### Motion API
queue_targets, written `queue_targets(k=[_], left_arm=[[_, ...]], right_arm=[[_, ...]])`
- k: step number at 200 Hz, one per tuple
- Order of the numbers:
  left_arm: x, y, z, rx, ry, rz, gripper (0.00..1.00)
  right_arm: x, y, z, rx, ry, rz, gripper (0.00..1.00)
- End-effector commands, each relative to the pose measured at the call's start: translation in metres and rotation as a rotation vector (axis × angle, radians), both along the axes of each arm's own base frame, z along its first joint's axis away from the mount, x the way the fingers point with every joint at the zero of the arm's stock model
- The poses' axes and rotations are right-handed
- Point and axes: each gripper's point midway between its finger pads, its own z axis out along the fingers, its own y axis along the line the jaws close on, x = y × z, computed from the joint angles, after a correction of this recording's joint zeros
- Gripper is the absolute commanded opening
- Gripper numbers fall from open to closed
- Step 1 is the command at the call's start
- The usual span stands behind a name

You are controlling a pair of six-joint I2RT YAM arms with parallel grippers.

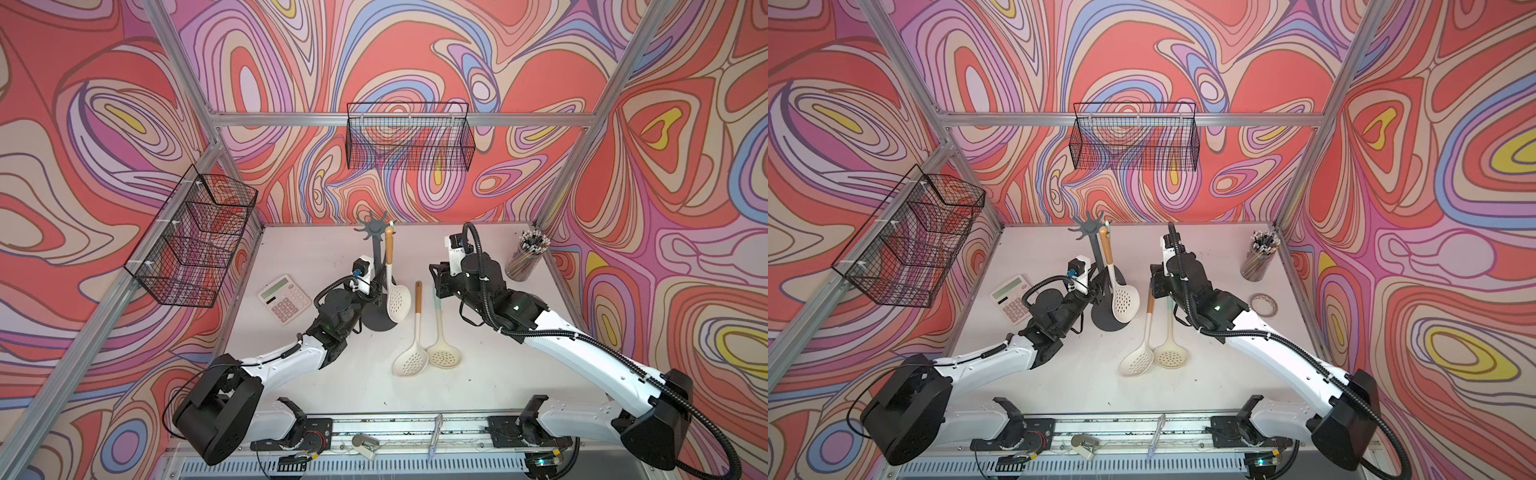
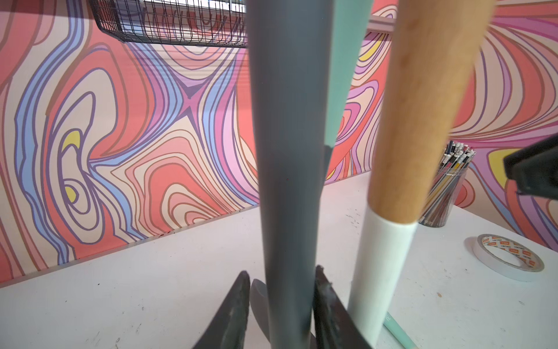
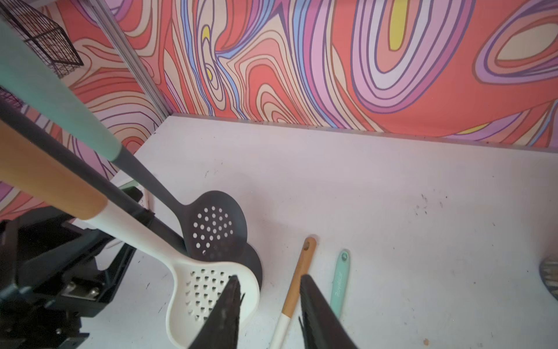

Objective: Hang the skimmer on the kitchen utensil rack
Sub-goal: Adjust the rack at the center of the board.

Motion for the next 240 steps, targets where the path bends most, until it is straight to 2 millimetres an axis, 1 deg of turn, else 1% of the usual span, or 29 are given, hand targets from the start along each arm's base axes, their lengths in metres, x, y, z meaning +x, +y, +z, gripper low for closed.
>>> queue_targets(k=[1, 15, 31, 46, 53, 77, 109, 141, 155, 197, 210, 240], left_arm=[[0.001, 0.0, 0.009, 0.024, -0.019, 0.003, 0.37], [0.002, -0.001, 0.008, 0.045, -0.02, 0.002, 0.37], [0.004, -0.003, 0.008, 0.07, -0.028, -0.001, 0.34], [0.006, -0.005, 0.009, 0.083, -0.029, -0.006, 0.28], [0.007, -0.007, 0.008, 0.088, -0.026, -0.01, 0.26], [0.011, -0.012, 0.005, 0.094, -0.018, -0.024, 0.22], [0.013, -0.013, 0.002, 0.088, -0.012, -0.02, 0.17], [0.015, -0.013, 0.0, 0.076, -0.006, -0.016, 0.04], [0.015, -0.013, 0.0, 0.064, -0.007, -0.013, 0.0], [0.017, -0.004, 0.004, 0.019, -0.023, 0.033, 0.0], [0.018, 0.0, 0.006, 0.003, -0.031, 0.059, 0.0], [0.018, 0.007, 0.011, -0.005, -0.067, 0.128, 0.0]], right_arm=[[-0.003, -0.009, -0.033, -0.008, 0.111, -0.03, 0.34], [-0.003, -0.016, -0.044, -0.011, 0.142, -0.044, 0.33], [-0.004, -0.021, -0.055, -0.006, 0.167, -0.055, 0.33], [-0.003, -0.025, -0.06, 0.0, 0.177, -0.066, 0.32], [-0.003, -0.025, -0.063, 0.0, 0.179, -0.067, 0.33], [-0.001, -0.028, -0.069, -0.003, 0.189, -0.074, 0.32], [0.001, -0.032, -0.077, -0.009, 0.203, -0.08, 0.32], [0.002, -0.033, -0.084, -0.01, 0.219, -0.078, 0.31], [0.003, -0.034, -0.086, -0.008, 0.222, -0.082, 0.31], [0.004, -0.034, -0.092, -0.018, 0.251, -0.081, 0.31], [0.004, -0.035, -0.1, -0.032, 0.302, -0.08, 0.31], [-0.001, -0.029, -0.123, -0.039, 0.456, -0.024, 0.32]])
